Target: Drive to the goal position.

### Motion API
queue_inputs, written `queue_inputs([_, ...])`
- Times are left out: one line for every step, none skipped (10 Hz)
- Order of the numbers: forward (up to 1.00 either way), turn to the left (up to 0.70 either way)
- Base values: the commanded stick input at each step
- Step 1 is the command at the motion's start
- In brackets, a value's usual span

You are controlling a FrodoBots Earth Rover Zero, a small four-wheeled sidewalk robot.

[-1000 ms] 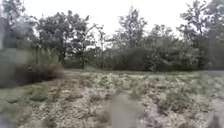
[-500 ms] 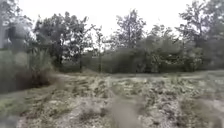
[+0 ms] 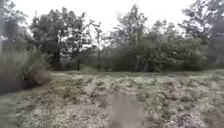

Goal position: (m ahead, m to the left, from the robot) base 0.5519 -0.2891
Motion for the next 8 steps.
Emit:
queue_inputs([0.7, 0.0])
queue_inputs([0.7, 0.0])
queue_inputs([0.7, 0.0])
queue_inputs([0.7, 0.0])
queue_inputs([0.7, 0.0])
queue_inputs([0.7, 0.0])
queue_inputs([0.7, 0.0])
queue_inputs([0.7, 0.0])
